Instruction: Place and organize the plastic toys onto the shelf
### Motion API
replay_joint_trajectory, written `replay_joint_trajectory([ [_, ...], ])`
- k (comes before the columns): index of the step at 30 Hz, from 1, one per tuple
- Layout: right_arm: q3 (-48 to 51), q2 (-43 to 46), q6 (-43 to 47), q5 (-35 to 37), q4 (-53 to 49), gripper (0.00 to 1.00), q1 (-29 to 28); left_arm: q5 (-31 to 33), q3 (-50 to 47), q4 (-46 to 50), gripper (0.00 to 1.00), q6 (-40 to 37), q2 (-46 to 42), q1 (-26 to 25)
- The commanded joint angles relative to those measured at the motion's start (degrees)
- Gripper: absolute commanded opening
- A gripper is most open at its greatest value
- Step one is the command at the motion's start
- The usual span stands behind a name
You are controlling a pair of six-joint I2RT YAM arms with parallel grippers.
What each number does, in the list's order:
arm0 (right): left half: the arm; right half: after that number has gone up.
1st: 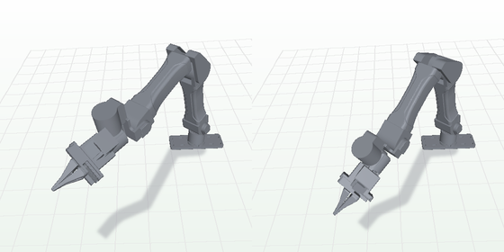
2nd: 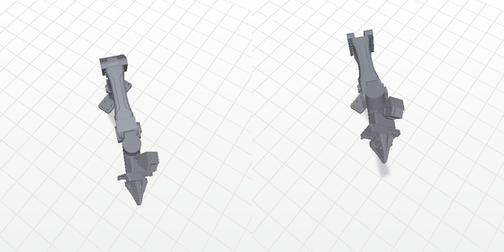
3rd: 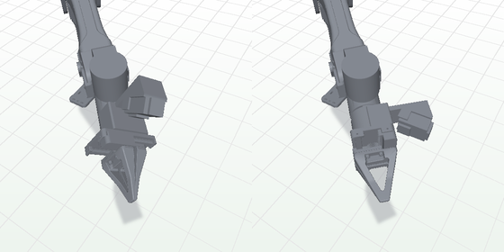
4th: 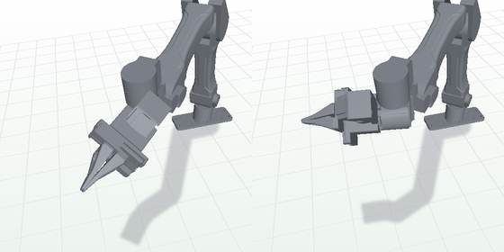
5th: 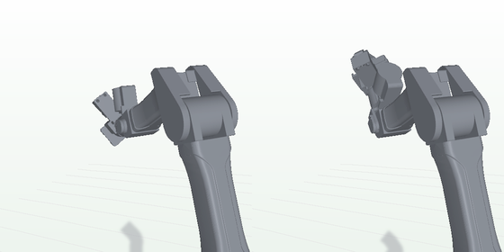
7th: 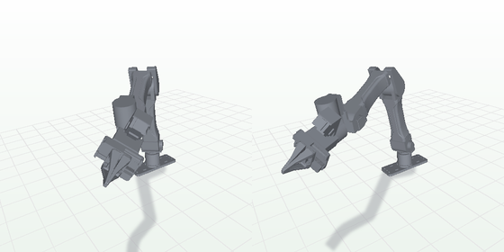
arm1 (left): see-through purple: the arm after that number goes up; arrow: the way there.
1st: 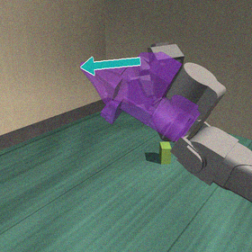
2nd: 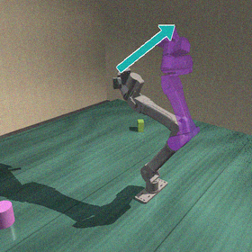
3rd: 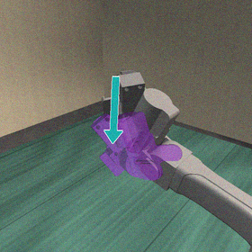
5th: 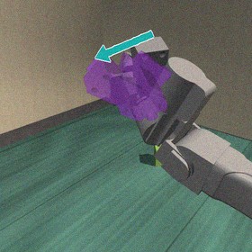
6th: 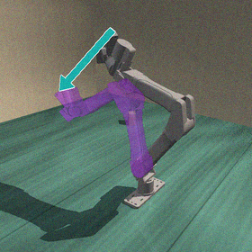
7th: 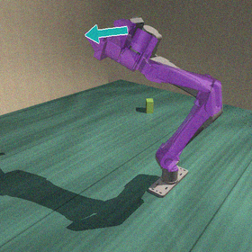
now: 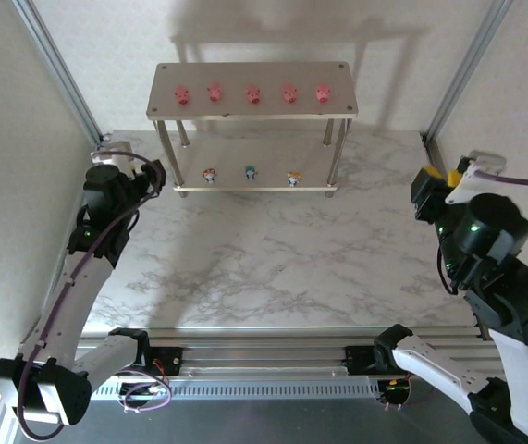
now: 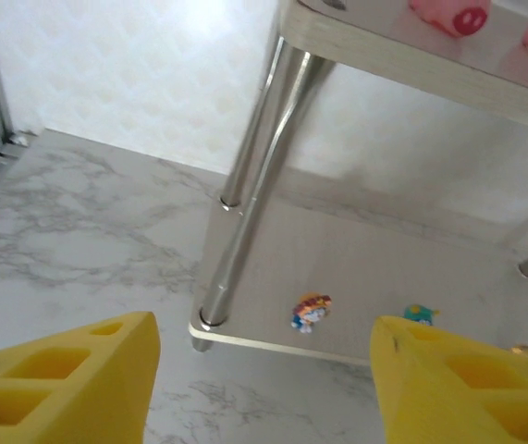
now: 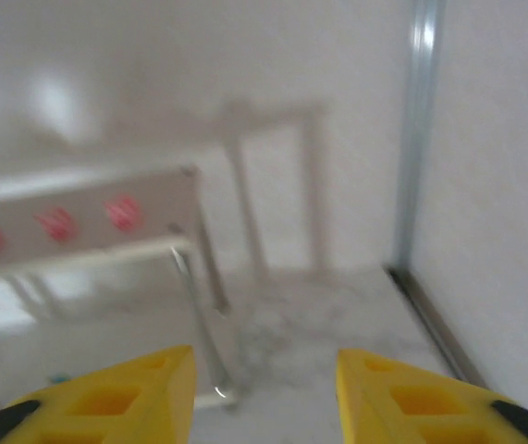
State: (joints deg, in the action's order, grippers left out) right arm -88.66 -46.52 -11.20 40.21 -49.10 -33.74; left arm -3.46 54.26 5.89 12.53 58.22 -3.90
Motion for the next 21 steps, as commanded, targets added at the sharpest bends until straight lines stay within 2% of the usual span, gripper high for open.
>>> replay_joint_trajectory([
  [1, 3.7, 1.3, -3.6, 10.7, -9.5, 0.68, 0.2, 6.0, -3.3, -7.4, 0.87, 2.6, -2.5, 0.6],
  [2, 4.4, 1.2, -4.6, 11.8, -11.2, 0.84, 0.3, 6.8, -4.5, -8.3, 0.99, 3.0, -2.8, 0.6],
  [3, 5.1, 1.0, -5.5, 12.4, -12.5, 0.98, 0.4, 7.5, -5.6, -9.1, 1.0, 3.4, -2.9, 0.6],
  [5, 7.8, 0.6, -7.2, 11.3, -13.0, 0.99, 1.0, 9.6, -8.5, -11.8, 0.99, 4.5, -3.4, 0.7],
  [8, 12.8, -0.6, -8.6, 6.1, -10.9, 0.99, 4.0, 11.0, -12.3, -15.3, 1.0, 5.6, -4.3, 0.7],
  [13, 22.4, -3.7, -9.9, -14.9, -3.2, 0.99, 17.4, 16.8, -19.5, -23.2, 1.0, 5.7, -6.8, 0.6],
  [18, 31.9, -7.6, -12.6, -35.1, 8.7, 0.99, 30.7, 20.0, -26.2, -32.7, 1.0, -0.1, -5.9, 0.7],
  [19, 33.3, -8.6, -12.9, -38.3, 11.1, 0.99, 32.2, 21.7, -27.4, -34.4, 1.0, -0.8, -5.4, 0.7],
  [21, 36.0, -10.0, -12.2, -38.9, 15.0, 0.99, 32.7, 23.6, -30.3, -39.0, 1.0, -3.2, -4.4, 0.7],
])
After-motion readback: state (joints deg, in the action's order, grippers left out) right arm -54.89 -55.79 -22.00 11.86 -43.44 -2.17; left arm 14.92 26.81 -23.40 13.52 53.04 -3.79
